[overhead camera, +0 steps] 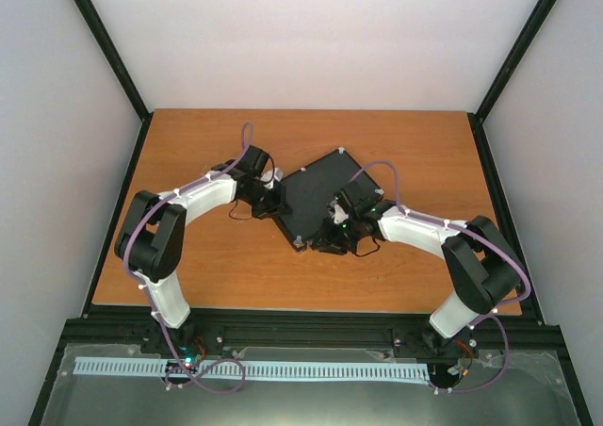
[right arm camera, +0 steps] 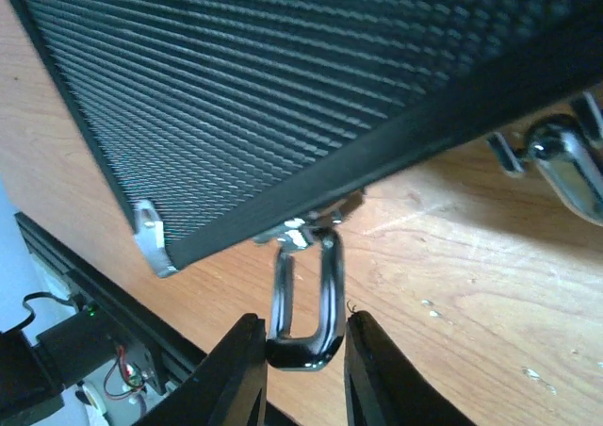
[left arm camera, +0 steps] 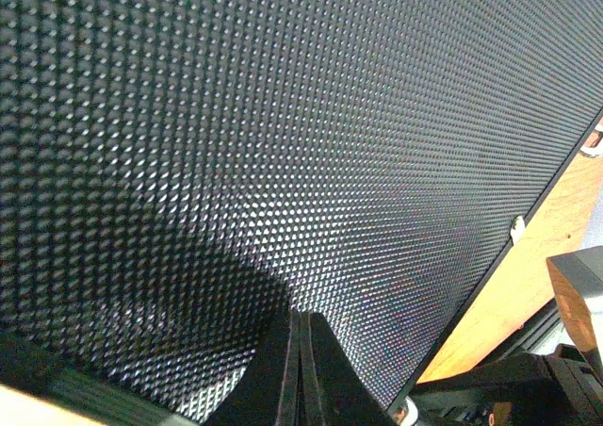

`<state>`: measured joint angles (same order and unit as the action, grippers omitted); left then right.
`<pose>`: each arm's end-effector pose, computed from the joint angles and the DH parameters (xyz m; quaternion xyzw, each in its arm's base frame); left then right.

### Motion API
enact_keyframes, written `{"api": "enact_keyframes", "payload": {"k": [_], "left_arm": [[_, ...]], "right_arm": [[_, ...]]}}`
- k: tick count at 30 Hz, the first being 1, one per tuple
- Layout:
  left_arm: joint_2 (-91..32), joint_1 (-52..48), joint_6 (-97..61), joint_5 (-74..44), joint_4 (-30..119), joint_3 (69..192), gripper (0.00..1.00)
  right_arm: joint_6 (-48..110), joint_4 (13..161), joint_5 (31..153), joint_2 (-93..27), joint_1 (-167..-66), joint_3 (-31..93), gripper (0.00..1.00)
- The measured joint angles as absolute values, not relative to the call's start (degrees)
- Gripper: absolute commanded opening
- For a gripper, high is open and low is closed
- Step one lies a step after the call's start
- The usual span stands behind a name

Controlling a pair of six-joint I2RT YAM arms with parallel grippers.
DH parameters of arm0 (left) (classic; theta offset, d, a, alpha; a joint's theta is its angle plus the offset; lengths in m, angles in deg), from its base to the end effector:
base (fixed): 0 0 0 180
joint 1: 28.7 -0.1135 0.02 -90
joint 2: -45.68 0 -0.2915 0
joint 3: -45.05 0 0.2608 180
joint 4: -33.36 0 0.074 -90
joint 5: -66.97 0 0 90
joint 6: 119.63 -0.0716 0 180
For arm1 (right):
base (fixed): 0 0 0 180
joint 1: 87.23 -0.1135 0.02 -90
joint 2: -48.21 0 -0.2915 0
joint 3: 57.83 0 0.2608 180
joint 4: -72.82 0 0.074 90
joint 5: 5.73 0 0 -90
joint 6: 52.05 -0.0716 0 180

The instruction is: Pack up texas hold em set

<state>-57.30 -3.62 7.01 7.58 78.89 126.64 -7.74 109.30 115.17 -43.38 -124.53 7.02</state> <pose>0.3301 -0.1947 0.1777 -0.0426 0.9455 -0.3210 0.0330 0.2339 0.2244 0.1666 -0.0071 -0.9397 -0.3420 0.0045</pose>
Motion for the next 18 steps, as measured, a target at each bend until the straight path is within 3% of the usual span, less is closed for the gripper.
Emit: {"api": "enact_keyframes", "payload": {"k": [10, 18], "left_arm": [[-54.98, -3.6, 7.6, 5.04, 77.93, 124.37, 0.01], [-55.86, -3.6, 7.58, 4.58, 78.8, 125.79, 0.01]], "right_arm": [[-11.22, 104.67, 107.5, -38.66, -124.98, -6.38, 0.22], [-11.78, 98.9, 104.37, -35.34, -124.98, -10.1, 0.24]]}}
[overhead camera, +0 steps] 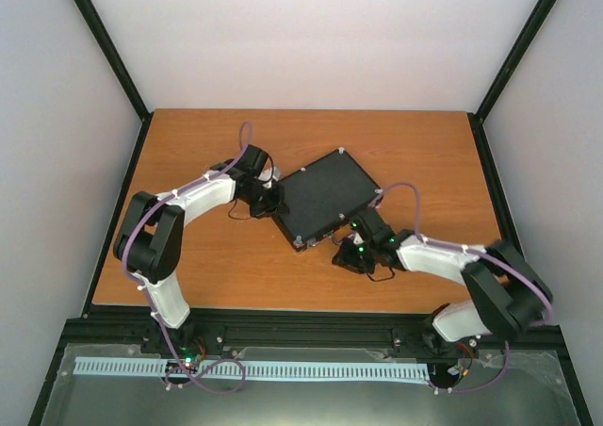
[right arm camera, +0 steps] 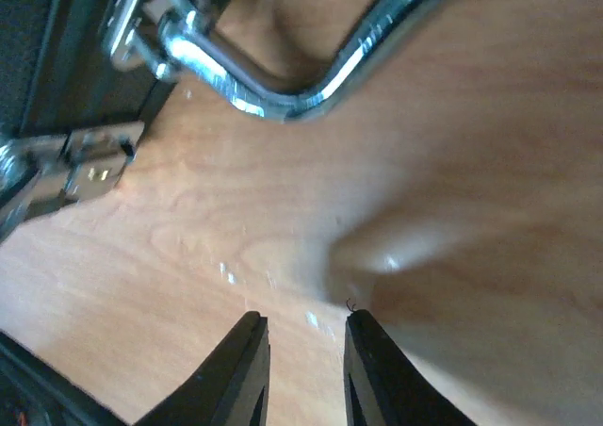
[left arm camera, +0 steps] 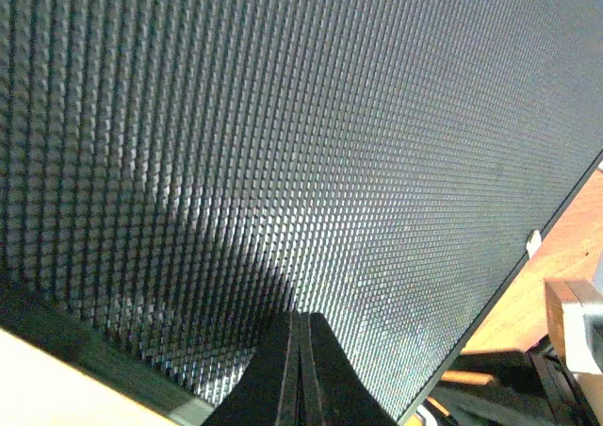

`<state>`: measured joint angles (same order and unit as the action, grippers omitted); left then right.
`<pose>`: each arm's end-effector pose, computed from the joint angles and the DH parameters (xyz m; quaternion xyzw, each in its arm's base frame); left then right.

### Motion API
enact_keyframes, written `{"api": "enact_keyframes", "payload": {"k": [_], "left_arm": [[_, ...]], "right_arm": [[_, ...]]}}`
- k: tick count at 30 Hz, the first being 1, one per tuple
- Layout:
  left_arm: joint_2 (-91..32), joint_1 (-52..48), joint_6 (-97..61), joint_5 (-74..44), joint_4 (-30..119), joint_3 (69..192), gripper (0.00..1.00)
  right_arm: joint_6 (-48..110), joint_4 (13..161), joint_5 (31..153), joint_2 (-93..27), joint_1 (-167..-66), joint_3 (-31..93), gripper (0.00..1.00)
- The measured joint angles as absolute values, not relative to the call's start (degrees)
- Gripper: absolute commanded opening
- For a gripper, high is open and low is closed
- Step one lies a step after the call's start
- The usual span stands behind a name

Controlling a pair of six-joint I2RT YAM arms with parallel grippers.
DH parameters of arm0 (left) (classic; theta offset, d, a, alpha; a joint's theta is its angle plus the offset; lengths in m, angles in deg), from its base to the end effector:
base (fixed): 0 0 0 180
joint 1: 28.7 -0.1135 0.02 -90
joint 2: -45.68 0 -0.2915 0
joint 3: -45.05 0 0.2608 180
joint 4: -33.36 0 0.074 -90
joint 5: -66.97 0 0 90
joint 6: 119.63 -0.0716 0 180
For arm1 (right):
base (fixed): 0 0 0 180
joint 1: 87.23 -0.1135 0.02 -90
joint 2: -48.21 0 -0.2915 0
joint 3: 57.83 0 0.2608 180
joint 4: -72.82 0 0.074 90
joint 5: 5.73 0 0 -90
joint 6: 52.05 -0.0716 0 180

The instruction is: Pack up texas hold em set

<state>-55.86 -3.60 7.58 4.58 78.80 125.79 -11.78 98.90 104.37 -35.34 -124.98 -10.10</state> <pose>0.3278 -0.1902 0.1807 -0.0514 0.9502 -0.3033 0.0503 0.1947 0.1818 0.1259 0.0575 0.9544 0.2876 0.0557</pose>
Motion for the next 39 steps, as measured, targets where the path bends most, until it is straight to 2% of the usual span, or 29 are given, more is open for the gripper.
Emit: {"api": "enact_keyframes", "payload": {"k": [5, 8, 19, 27, 39], "left_arm": [[-58.39, -3.66, 6.2, 4.63, 79.17, 128.72, 0.01], [-59.88, -3.84, 4.93, 4.52, 79.28, 130.53, 0.01], [-61.04, -3.97, 1.87, 4.67, 79.24, 131.69, 0.01], [-61.02, -4.14, 1.09, 5.24, 78.78, 131.34, 0.01], [-60.6, -4.34, 0.89, 5.81, 77.47, 130.36, 0.01]], "right_arm": [[-18.01, 95.36, 101.92, -22.75, -124.98, -17.02, 0.26], [-23.43, 92.08, 100.33, -20.04, -125.05, -16.94, 0.28], [-30.52, 95.42, 95.5, -31.53, -128.2, -1.07, 0.25], [-35.48, 99.75, 92.18, -33.63, -132.0, -0.22, 0.24], [-36.7, 100.41, 90.6, -36.65, -132.28, 0.33, 0.24]]}}
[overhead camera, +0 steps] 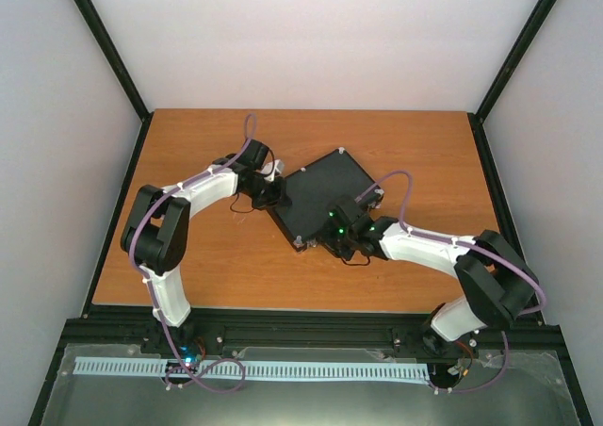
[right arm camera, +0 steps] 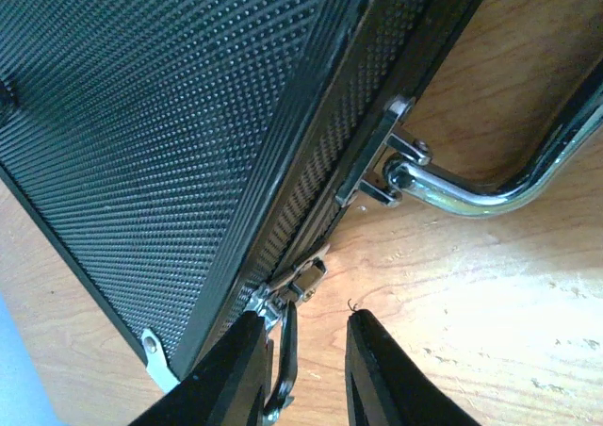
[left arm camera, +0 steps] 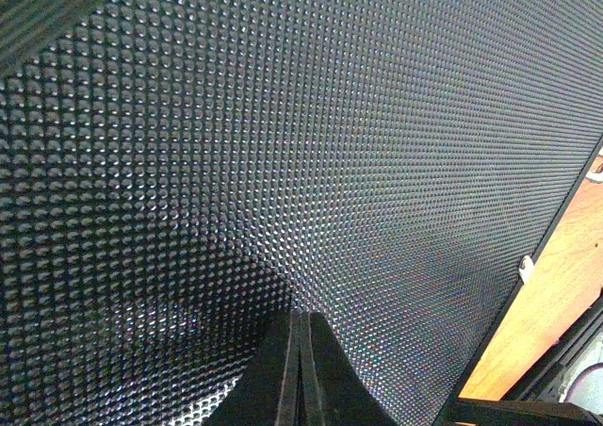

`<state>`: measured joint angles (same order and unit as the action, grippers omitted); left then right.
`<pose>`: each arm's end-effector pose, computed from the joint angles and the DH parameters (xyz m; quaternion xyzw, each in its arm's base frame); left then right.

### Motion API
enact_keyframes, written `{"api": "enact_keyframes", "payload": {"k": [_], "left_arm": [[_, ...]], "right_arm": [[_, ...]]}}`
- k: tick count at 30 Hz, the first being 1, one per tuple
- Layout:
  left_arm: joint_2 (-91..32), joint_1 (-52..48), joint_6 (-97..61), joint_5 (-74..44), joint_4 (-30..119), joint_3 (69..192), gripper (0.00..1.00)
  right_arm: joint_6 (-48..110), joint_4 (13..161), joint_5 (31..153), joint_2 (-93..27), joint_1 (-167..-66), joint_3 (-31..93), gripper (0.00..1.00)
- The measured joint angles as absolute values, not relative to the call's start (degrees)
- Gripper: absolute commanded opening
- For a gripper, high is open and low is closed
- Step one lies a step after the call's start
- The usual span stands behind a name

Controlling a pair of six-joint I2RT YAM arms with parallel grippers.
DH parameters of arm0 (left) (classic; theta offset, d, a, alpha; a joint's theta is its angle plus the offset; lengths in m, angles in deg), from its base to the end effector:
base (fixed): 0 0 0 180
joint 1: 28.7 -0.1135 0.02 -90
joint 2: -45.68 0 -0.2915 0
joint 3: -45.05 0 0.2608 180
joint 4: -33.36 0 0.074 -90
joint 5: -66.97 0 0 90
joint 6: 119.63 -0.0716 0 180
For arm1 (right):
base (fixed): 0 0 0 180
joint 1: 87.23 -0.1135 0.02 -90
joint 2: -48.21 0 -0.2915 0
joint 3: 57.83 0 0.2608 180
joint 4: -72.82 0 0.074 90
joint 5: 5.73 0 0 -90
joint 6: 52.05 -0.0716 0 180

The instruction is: Pack up texas hold em set

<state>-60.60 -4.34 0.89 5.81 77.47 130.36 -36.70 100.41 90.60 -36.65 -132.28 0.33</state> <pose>0.3527 -0.1976 0.1760 0.0028 0.9472 -0.3121 0.0734 0.2146 0.2261 0.1688 0.2264 0.9232 0.2911 0.1083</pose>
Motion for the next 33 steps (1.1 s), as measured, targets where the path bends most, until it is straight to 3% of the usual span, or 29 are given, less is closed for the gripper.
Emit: {"api": "enact_keyframes", "payload": {"k": [6, 13, 20, 27, 33], "left_arm": [[-60.36, -4.34, 0.58, 5.83, 76.9, 129.9, 0.01], [-60.1, -4.34, 0.54, 5.85, 76.22, 129.37, 0.01], [-60.06, -4.36, 0.48, 5.78, 76.07, 129.24, 0.01], [-60.06, -4.63, 0.23, 5.43, 75.04, 128.78, 0.01], [-59.77, -4.76, 0.13, 4.76, 73.73, 128.13, 0.01]], "right_arm": [[-36.7, 100.08, 90.41, -37.5, -132.28, 0.42, 0.21], [-37.86, 98.35, 89.97, -38.72, -133.22, -0.02, 0.1], [-38.91, 96.1, 89.36, -40.23, -134.21, -0.28, 0.08], [-41.23, 92.25, 88.18, -41.28, -135.19, -1.68, 0.08], [-43.1, 89.02, 86.56, -41.76, -136.53, -3.12, 0.18]]}}
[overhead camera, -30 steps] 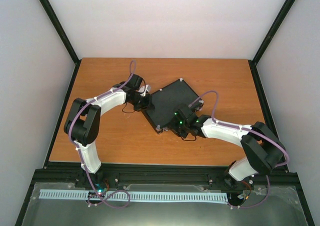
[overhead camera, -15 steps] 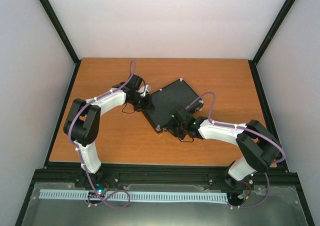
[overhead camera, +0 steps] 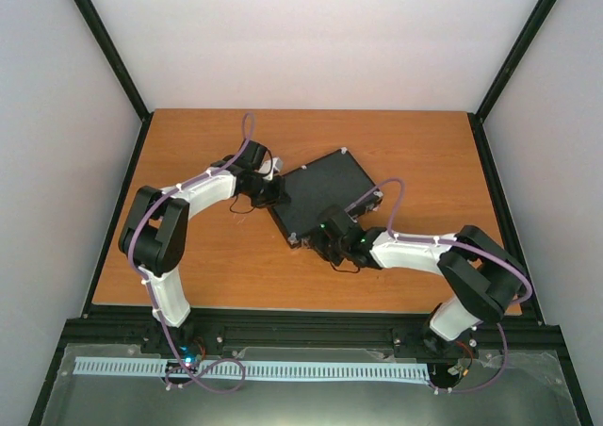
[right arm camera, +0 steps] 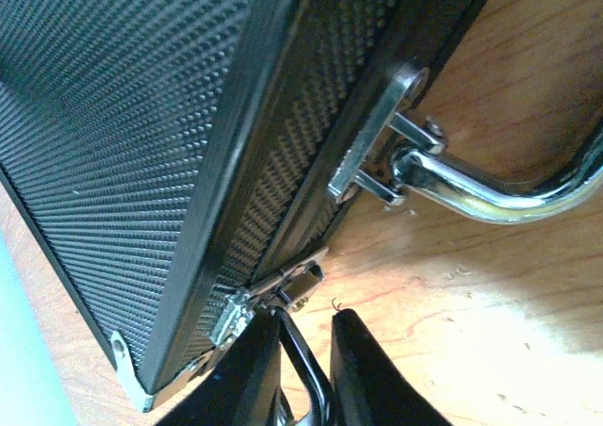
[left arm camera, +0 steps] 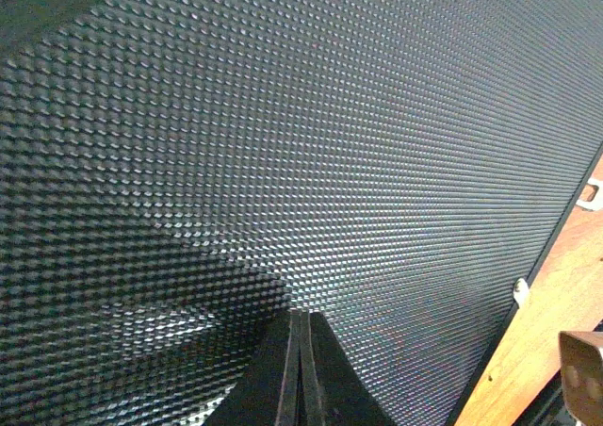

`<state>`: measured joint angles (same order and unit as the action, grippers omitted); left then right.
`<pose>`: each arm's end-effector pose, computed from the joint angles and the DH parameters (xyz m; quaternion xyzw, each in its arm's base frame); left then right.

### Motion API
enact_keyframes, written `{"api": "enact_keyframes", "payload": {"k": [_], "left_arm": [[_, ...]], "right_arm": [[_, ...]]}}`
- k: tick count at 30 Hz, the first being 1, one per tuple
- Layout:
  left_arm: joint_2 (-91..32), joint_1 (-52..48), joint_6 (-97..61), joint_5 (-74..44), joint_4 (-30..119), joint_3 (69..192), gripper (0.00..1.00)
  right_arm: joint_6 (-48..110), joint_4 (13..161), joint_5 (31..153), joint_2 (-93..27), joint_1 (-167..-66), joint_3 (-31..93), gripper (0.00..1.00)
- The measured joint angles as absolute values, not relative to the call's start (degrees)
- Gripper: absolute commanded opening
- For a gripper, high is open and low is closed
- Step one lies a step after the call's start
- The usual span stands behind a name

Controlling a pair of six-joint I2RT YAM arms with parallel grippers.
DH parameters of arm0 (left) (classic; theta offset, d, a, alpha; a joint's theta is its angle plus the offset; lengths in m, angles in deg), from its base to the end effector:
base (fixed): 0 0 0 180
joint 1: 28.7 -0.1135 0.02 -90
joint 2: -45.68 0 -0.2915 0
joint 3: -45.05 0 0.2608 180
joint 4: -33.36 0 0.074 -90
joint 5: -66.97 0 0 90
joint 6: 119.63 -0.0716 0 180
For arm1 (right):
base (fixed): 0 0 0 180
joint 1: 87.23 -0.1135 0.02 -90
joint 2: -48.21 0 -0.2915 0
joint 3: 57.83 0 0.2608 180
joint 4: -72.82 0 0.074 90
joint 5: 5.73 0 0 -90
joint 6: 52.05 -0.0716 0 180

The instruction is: Pack up texas hold em set

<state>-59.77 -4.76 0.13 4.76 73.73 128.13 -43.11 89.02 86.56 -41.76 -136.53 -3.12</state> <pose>0.3536 -0.1935 0.1731 0.0086 0.9451 -0.3115 0.0987 0.2088 0.2471 0.1406 0.2519 0.9096 0.3074 0.1214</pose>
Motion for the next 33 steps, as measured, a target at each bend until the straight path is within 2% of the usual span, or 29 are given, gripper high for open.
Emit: {"api": "enact_keyframes", "payload": {"k": [2, 5, 8, 13, 14, 20, 25, 33], "left_arm": [[-59.77, -4.8, 0.1, 4.63, 73.2, 128.0, 0.01], [-59.68, -4.87, 0.08, 4.47, 72.59, 127.8, 0.01], [-59.62, -4.73, -0.01, 4.84, 71.7, 127.32, 0.01], [-59.49, -4.69, 0.02, 4.89, 71.33, 127.06, 0.01], [-59.47, -4.69, 0.02, 4.87, 71.33, 127.06, 0.01], [-59.38, -4.69, 0.02, 4.84, 71.28, 127.01, 0.01], [-59.36, -4.69, 0.02, 4.82, 71.19, 126.95, 0.01], [-59.33, -4.69, -0.14, 4.84, 70.87, 126.73, 0.01]], "right_arm": [[-43.35, 88.3, 86.25, -42.39, -137.05, -3.12, 0.35], [-43.76, 88.89, 87.32, -44.6, -138.56, -3.54, 0.43], [-44.2, 86.18, 88.31, -45.35, -140.07, -3.91, 0.45], [-44.02, 84.01, 89.09, -44.76, -140.33, -5.31, 0.34], [-44.07, 83.97, 88.99, -44.56, -140.48, -5.59, 0.27], [-43.35, 91.42, 85.38, -38.48, -144.35, -8.92, 0.03], [-43.48, 92.36, 80.72, -29.5, -145.49, -16.94, 0.03], [-39.32, 77.79, 76.64, -29.11, -145.46, -22.95, 0.03]]}}
